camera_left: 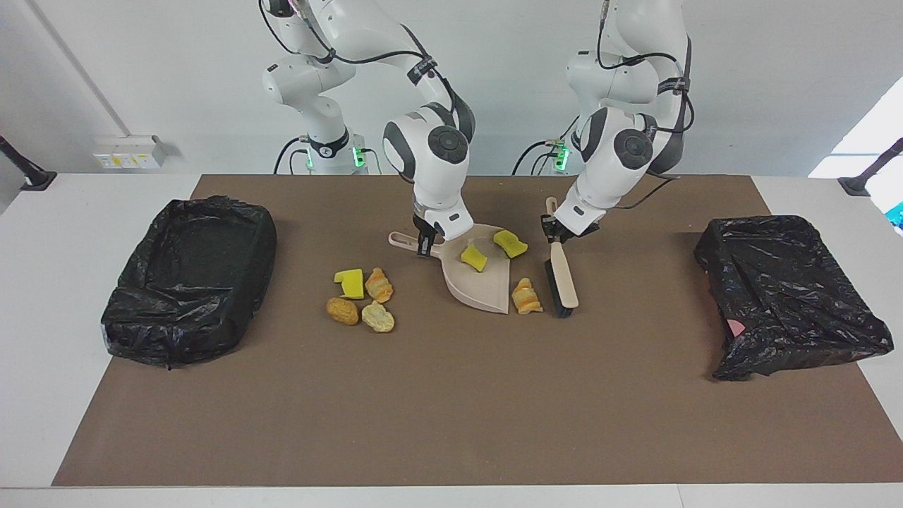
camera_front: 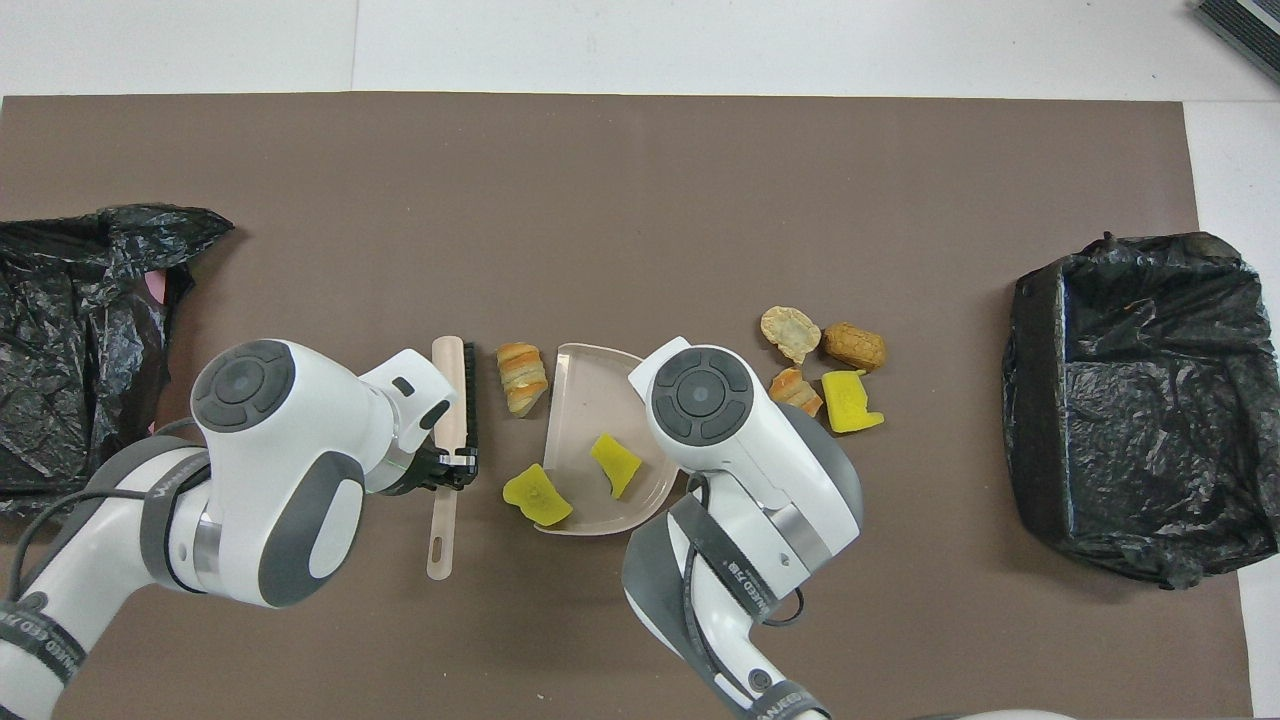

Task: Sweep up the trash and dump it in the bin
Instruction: 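Sweep the sponge and bread pieces into the dustpan with the left gripper, then carry the dustpan to the black bag with the right gripper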

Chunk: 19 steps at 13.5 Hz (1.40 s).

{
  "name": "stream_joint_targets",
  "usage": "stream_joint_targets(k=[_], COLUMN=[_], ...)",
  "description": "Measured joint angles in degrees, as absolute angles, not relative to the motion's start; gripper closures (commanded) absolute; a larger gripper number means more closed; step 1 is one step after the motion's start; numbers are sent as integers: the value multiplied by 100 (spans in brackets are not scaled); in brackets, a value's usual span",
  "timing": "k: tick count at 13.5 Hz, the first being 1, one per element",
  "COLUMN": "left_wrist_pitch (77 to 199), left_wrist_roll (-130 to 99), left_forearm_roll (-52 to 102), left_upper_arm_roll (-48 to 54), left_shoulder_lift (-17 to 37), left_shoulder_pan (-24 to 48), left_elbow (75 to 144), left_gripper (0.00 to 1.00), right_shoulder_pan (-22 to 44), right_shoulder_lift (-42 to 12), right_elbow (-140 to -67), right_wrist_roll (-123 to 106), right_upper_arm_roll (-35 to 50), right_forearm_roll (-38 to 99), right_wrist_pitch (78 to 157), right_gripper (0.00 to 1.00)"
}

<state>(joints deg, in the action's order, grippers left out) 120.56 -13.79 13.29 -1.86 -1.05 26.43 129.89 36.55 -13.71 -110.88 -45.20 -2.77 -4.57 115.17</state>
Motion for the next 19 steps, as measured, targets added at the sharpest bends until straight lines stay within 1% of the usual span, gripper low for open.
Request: stream_joint_targets(k=[2, 5, 7, 9, 15, 17, 19], left_wrist_pitch=[12062, 12294, 12395, 12398, 12396, 12378, 12340], left_wrist_roll=[-1487, -1959, -2201, -2203, -2167, -2167, -2288], left_forearm_roll=[1410, 1768, 1777, 1778, 1777, 1760, 1646], left_upper_arm_roll=[-128, -86, -72, -184, -272, -275, -271], left_shoulder_lift=[-123, -132, -128, -117, -88, -79, -80], left_shoulder_pan=[3007, 3898, 4105, 4051, 3083, 2956, 2933], left_elbow=[12991, 12990, 12925, 12895, 12776, 12790, 12856], left_gripper=[100, 100, 100, 100, 100, 100, 100], right_shoulder_pan=[3655, 3655, 3655, 3655, 3550, 3273, 2741], right_shoulder_lift=[-1349, -1339, -1336, -1336, -1310, -1082, -569], right_elbow=[-11114, -11128, -11134, -11137, -11137, -11123, -11085], right_wrist_roll=[-4518, -4517, -4516, -4516, -4463, -4421, -4427], right_upper_arm_roll=[-277, -277, -277, -277, -279, -289, -298], right_forearm_roll=[-457, -457, -457, -457, -457, -457, -370], right_wrist_pitch=[11517, 11517, 11517, 11517, 11517, 11408, 10963], right_gripper=[100, 100, 100, 100, 100, 100, 100])
